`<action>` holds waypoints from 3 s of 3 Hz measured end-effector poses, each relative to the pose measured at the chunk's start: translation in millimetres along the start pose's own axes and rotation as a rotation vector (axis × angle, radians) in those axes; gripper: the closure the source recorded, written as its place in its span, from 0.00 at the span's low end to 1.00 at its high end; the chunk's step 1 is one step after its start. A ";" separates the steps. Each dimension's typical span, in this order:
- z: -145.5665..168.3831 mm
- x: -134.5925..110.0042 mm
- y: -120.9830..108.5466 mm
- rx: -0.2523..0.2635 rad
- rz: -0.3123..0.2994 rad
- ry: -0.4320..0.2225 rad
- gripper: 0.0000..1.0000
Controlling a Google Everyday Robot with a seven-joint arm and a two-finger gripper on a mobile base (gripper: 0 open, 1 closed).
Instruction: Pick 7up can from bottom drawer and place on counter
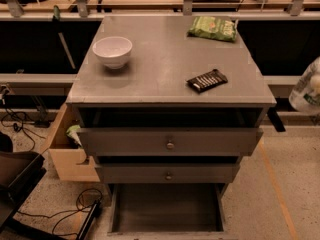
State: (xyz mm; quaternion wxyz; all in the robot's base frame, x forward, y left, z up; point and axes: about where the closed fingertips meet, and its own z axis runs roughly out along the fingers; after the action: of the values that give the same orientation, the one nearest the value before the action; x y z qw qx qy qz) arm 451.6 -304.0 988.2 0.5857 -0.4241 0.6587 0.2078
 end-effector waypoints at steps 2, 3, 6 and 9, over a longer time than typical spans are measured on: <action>78.8 -72.9 -69.2 -0.112 -0.118 -0.062 1.00; 86.6 -94.9 -73.7 -0.115 -0.157 -0.088 1.00; 192.5 -69.9 -129.2 -0.206 -0.086 -0.127 1.00; 311.8 -33.0 -137.2 -0.337 0.019 -0.095 1.00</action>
Offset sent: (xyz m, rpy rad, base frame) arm 0.1535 0.0744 0.1003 -0.0389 -0.1440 0.2506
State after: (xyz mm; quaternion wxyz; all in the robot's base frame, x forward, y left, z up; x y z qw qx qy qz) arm 745.8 -129.3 979.2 0.5348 -0.4998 0.5900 0.3407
